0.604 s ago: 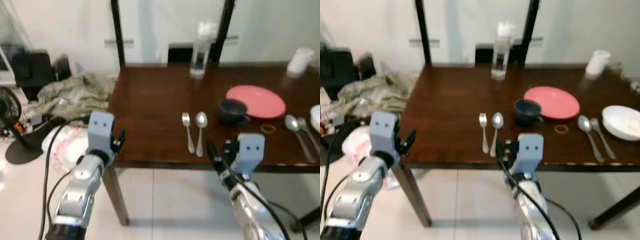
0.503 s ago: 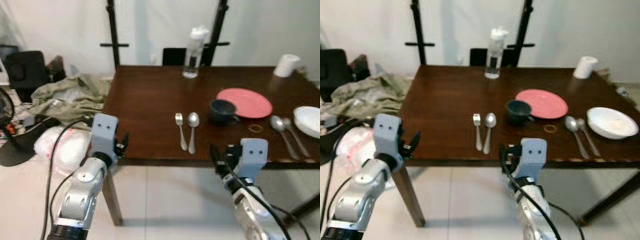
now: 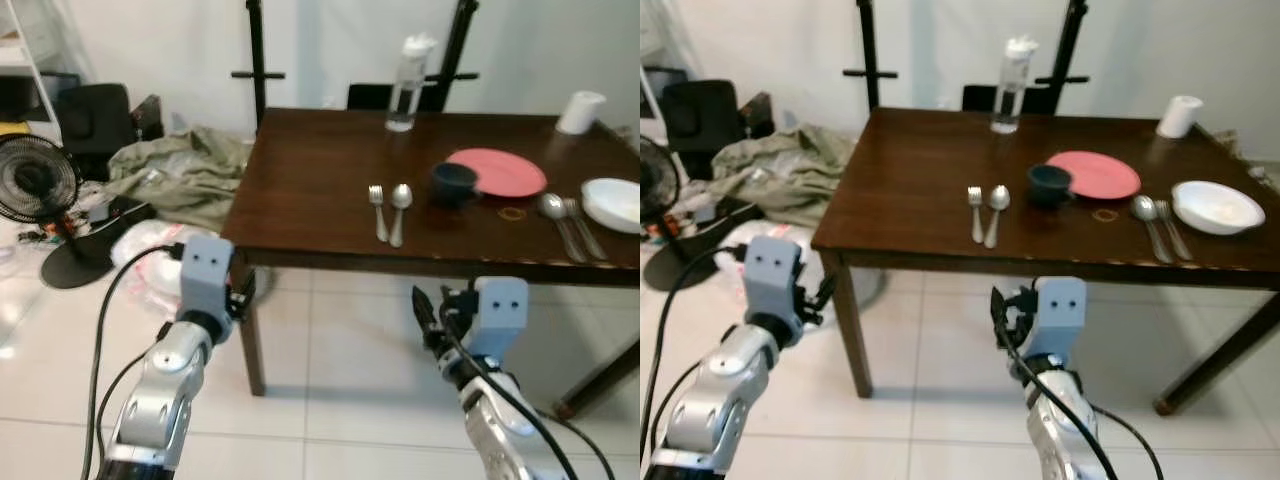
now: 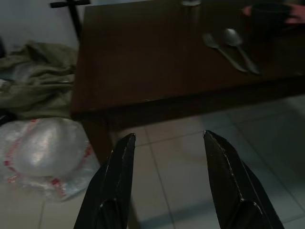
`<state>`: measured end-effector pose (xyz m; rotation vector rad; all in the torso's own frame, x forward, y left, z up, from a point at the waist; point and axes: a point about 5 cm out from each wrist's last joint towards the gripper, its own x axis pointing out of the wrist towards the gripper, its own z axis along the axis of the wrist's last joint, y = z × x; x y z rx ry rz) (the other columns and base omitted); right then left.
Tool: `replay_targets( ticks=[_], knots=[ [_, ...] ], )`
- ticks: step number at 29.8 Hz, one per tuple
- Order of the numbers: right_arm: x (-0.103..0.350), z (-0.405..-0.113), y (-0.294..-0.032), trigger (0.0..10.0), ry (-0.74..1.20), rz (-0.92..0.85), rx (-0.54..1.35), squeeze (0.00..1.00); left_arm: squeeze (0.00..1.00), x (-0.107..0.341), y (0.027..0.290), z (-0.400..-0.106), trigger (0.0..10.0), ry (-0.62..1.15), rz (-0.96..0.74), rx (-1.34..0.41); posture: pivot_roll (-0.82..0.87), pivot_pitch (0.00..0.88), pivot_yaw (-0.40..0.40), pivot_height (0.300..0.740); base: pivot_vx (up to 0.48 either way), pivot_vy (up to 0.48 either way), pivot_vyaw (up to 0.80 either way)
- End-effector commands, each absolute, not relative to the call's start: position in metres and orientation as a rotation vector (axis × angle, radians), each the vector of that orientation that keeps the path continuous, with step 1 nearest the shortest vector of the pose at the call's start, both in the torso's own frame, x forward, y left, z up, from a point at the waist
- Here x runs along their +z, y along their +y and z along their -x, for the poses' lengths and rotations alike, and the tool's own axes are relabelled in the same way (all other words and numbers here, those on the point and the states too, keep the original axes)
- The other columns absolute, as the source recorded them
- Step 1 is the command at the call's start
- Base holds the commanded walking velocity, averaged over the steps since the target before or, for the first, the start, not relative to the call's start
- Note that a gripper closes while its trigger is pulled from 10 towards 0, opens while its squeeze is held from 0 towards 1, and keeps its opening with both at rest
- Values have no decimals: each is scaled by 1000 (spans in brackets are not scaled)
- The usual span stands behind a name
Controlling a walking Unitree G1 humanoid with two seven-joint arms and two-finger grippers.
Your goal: Setting the table
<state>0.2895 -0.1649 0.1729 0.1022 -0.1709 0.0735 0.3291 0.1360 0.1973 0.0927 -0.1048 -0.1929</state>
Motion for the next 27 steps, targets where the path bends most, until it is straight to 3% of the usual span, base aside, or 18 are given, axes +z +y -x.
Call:
replay_targets(
  ticks=[1, 14, 27],
  knots=[
    [167, -286, -161, 10000, -145, -110, 77, 0, 0, 187, 140, -328, 10000, -64, -85, -177, 54, 114, 64, 740, -360, 0, 0],
    [166, -284, -160, 10000, -133, -104, 87, 0, 0, 185, 134, -331, 10000, -59, -70, -178, 35, 117, 55, 740, -347, 0, 0],
    [166, -285, -157, 10000, -111, -87, 139, 0, 0, 184, 127, -334, 10000, -50, -43, -187, 27, 101, 47, 740, 0, 0, 0]
  ],
)
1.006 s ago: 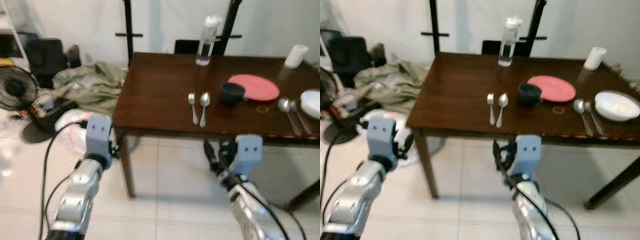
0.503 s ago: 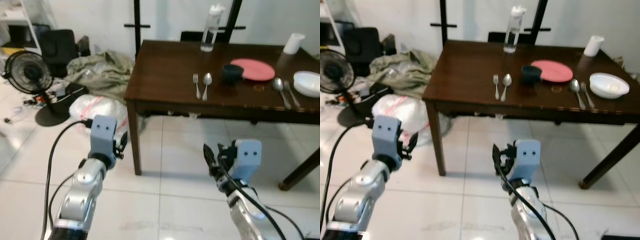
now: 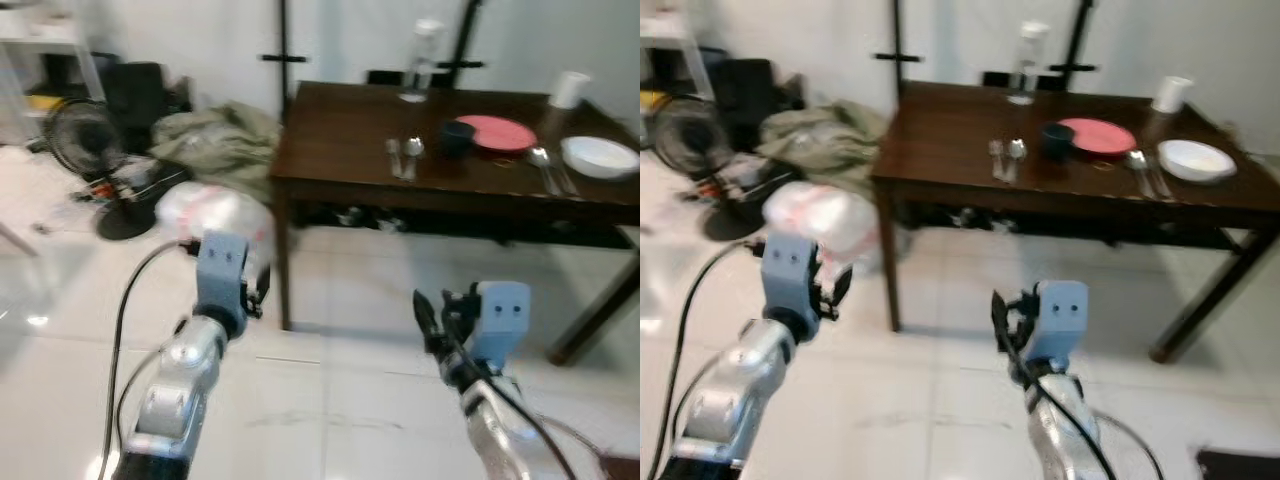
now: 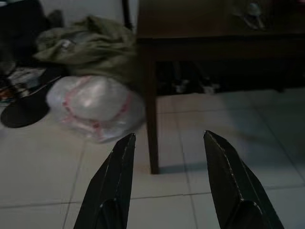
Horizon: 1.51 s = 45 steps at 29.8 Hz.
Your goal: Setting the table
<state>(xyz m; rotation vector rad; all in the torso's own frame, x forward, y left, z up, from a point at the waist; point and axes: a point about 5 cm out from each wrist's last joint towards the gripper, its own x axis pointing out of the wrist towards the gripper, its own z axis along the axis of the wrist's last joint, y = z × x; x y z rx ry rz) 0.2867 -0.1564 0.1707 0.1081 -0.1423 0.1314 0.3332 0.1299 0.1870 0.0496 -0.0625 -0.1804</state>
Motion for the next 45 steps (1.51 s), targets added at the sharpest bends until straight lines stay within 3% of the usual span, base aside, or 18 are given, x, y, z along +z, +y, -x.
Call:
replay_targets(
  ticks=[1, 10, 45],
  knots=[
    [165, -285, -156, 10000, -104, -81, 145, 0, 0, 183, 128, -334, 10000, -48, -45, -183, 27, 101, 47, 740, 0, 0, 0],
    [161, -285, -141, 10000, -86, -106, 217, 0, 0, 182, 136, -330, 10000, -44, -68, -165, 62, 110, 39, 740, 0, 0, 604],
    [159, -296, -133, 10000, -81, -146, 245, 0, 0, 179, 152, -330, 10000, -25, -106, -60, 100, 87, 47, 740, 0, 0, 787]
  ],
)
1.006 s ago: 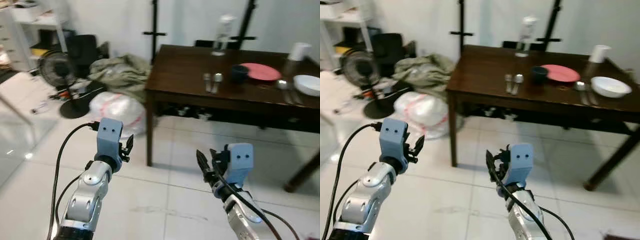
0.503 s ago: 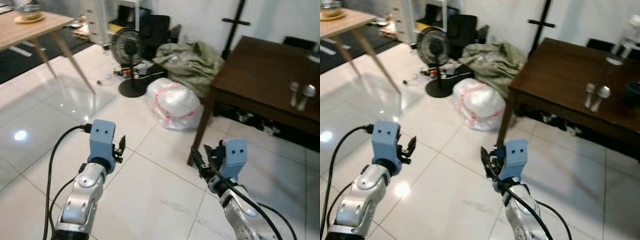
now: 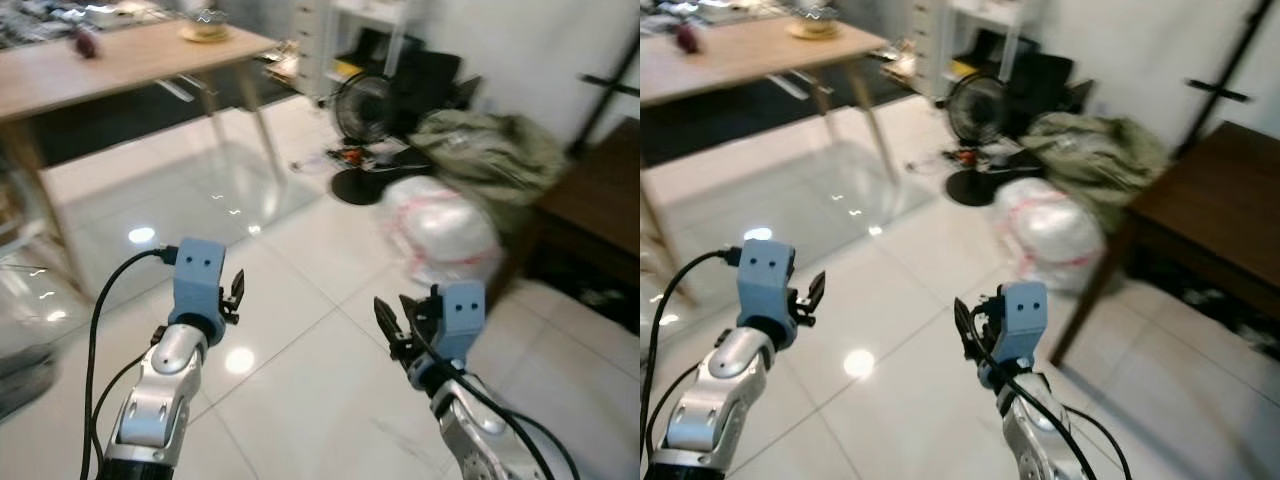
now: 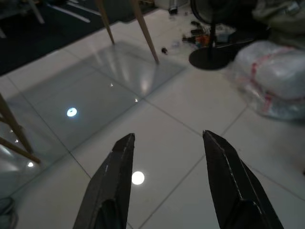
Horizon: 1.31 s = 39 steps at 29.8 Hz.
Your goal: Setting the table
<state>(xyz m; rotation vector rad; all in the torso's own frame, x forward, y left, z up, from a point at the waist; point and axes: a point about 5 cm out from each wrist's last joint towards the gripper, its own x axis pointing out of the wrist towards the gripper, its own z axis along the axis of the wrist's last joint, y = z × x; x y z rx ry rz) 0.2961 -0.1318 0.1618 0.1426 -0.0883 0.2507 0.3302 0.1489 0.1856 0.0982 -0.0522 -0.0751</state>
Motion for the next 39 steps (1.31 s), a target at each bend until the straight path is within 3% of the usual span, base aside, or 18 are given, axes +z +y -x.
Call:
replay_targets(
  ticks=[1, 11, 31, 39],
  knots=[
    [159, -297, -133, 10000, -82, -145, 244, 0, 0, 179, 153, -331, 10000, -24, -107, -56, 100, 87, 47, 740, 0, 0, 781],
    [158, -292, -134, 10000, -82, -140, 247, 0, 0, 171, 158, -333, 10000, 1, -106, 41, 77, 82, 20, 740, 211, 0, 781],
    [162, -298, -149, 10000, -105, -135, 145, 0, 0, 172, 157, -339, 10000, -5, -84, 52, 75, 77, 23, 740, 480, 0, 0],
    [154, -302, -184, 10000, -83, -108, -45, 0, 0, 158, 159, -332, 10000, 19, -128, 0, 78, 72, 29, 740, 480, 0, 0]
  ],
)
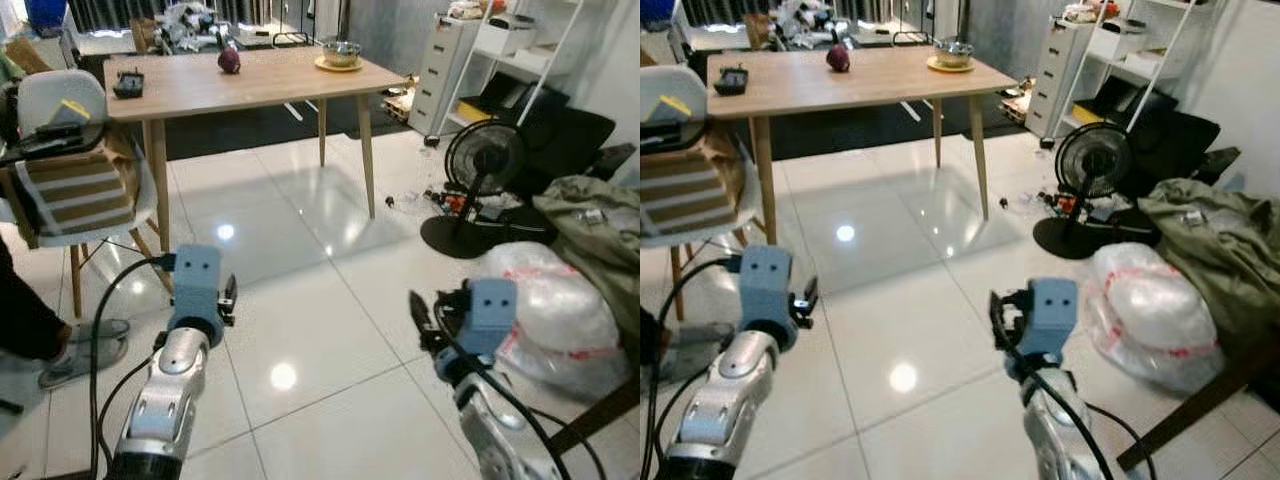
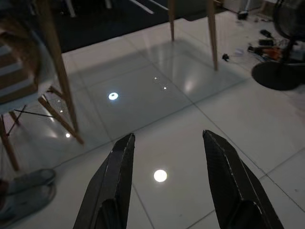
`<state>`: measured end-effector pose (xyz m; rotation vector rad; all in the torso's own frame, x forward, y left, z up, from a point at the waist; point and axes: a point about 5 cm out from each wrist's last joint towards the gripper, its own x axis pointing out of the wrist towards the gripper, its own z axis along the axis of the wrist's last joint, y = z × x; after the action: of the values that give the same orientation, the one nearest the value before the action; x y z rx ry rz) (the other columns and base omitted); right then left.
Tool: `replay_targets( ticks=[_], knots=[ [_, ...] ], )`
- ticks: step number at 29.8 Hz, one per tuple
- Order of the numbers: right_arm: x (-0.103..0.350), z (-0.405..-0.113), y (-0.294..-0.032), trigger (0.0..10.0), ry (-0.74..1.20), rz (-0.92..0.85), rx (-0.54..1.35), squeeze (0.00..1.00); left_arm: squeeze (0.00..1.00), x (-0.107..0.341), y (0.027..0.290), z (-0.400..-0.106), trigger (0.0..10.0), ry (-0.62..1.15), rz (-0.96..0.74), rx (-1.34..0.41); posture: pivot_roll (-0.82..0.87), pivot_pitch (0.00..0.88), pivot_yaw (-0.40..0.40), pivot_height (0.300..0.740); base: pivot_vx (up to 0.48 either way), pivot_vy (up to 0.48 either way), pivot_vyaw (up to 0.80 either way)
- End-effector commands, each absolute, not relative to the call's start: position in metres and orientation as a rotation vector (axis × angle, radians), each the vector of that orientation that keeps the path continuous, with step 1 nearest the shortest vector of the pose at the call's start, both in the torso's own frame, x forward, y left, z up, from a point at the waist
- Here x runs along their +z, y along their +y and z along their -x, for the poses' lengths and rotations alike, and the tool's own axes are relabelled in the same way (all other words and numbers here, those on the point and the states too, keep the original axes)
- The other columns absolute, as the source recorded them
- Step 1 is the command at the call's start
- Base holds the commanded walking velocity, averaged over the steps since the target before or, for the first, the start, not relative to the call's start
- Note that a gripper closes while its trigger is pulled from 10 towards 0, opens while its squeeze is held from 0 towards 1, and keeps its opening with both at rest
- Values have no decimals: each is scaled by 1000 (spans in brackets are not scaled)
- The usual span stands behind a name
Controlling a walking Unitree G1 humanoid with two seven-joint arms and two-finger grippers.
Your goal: Setting the table
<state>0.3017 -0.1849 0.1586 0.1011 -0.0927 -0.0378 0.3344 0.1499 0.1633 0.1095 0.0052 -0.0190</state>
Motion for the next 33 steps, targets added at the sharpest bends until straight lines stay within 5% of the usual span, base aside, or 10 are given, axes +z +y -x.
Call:
replay_targets(
  ticks=[1, 33],
  knots=[
    [154, -302, -186, 10000, -81, -99, -49, 0, 0, 158, 159, -332, 10000, 21, -129, 0, 81, 68, 35, 740, 480, 0, 0],
    [157, -309, -195, 10000, -105, -71, -81, 0, 0, 162, 162, -333, 10000, -14, -148, -12, 95, 57, 32, 740, 480, 0, 0]
  ],
)
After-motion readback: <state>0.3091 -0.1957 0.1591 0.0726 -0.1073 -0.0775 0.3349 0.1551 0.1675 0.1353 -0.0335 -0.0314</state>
